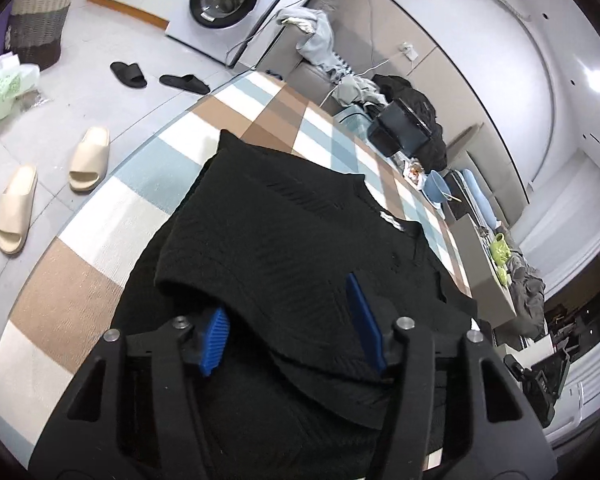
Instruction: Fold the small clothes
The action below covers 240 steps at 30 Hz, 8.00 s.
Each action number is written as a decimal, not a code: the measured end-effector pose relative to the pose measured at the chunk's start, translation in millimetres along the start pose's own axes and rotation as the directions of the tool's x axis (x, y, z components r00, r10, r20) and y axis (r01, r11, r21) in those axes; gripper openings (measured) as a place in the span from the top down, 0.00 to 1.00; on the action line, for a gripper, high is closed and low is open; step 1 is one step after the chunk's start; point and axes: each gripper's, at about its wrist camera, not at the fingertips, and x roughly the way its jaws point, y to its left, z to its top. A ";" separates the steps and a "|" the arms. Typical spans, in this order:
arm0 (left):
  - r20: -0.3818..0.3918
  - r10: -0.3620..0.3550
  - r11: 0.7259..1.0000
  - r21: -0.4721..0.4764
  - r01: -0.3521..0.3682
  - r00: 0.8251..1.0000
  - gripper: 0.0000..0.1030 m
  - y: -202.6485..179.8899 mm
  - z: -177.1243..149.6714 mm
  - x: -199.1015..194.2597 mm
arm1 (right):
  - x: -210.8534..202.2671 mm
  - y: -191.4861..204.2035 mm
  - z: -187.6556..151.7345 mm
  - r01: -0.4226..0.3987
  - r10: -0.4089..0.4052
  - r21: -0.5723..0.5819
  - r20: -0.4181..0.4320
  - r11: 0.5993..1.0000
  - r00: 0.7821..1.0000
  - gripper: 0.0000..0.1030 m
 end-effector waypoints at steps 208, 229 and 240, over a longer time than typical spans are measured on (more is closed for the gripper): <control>-0.015 0.115 0.988 -0.104 -0.116 0.993 0.39 34.6 -104.0 -93.0 | -13.5 79.1 -65.3 0.155 -0.150 -0.355 0.042 0.922 0.988 0.39; 0.187 0.010 0.932 0.355 -0.077 0.982 0.90 -114.1 -92.8 -66.3 | 26.6 71.9 -80.2 0.189 -0.225 -0.373 -0.054 0.909 0.973 0.39; -0.158 -0.173 0.706 0.668 0.234 0.972 0.87 -230.4 -180.2 -8.2 | 22.9 56.3 -66.5 0.234 -0.267 -0.327 -0.059 0.916 0.962 0.34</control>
